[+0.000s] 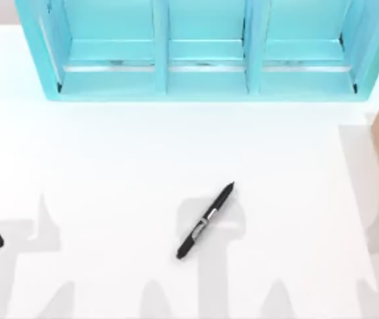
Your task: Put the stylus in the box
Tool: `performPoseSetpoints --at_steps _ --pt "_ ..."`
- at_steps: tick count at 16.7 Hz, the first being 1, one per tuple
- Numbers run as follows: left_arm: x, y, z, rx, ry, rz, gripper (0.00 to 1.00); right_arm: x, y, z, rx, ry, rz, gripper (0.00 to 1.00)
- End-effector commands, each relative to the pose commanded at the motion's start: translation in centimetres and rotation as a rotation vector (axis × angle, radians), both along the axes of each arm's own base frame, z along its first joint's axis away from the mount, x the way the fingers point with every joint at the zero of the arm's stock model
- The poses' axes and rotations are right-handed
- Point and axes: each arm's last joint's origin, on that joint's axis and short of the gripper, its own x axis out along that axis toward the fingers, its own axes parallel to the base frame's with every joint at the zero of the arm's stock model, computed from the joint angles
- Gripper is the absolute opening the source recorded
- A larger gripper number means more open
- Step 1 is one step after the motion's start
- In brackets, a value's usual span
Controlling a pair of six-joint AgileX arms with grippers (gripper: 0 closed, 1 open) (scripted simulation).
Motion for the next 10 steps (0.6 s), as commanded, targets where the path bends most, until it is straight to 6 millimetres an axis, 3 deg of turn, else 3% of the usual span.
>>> performPoseSetpoints --at_steps 5,10 --pt "0.0 0.0 0.0 0.0 0.0 0.0 1.0 0.0 0.6 1.1 0.054 0.04 0.056 1.0" --pt "0.0 0.0 0.0 0.0 0.0 0.0 1.0 0.9 2.9 6.1 0.258 0.266 0.214 1.0"
